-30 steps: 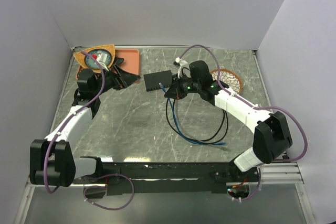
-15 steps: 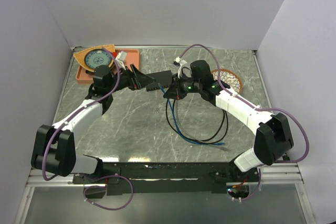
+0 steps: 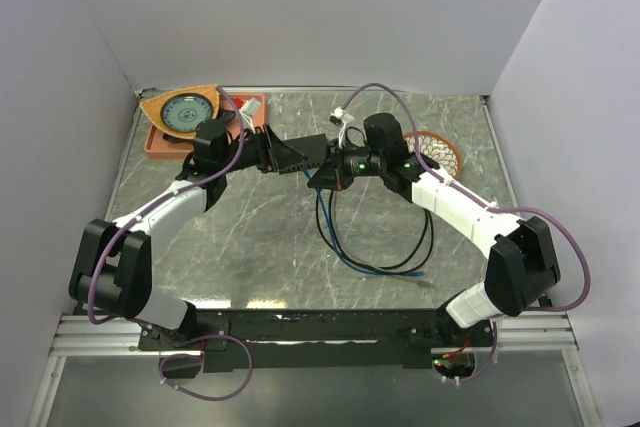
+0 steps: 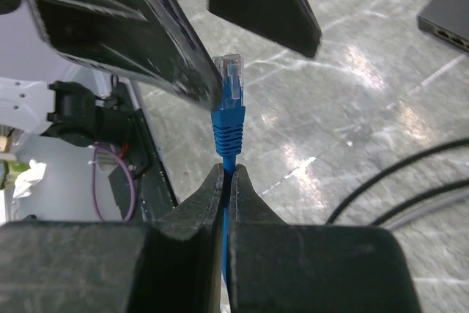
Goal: Insert the plug into the switch port
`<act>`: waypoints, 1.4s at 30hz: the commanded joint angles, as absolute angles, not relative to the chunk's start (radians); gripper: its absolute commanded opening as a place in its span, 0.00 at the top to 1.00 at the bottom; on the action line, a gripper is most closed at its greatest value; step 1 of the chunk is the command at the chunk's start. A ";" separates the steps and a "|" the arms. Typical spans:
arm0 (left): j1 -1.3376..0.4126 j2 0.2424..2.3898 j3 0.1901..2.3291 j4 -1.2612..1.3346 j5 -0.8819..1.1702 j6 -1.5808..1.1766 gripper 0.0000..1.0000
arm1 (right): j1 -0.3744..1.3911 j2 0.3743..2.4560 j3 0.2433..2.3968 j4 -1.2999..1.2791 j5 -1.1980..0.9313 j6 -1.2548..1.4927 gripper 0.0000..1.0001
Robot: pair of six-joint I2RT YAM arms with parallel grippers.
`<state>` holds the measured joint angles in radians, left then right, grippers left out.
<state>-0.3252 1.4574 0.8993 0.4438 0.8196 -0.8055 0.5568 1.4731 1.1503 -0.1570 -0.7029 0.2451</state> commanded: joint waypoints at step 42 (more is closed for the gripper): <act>-0.333 1.307 0.933 0.393 0.769 -0.753 0.43 | 0.515 1.443 1.149 0.043 -0.874 0.368 1.00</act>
<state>-0.3290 1.3258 0.9035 0.3759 0.7799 -0.7723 0.5228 1.4731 1.1439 0.0219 -0.8722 0.3595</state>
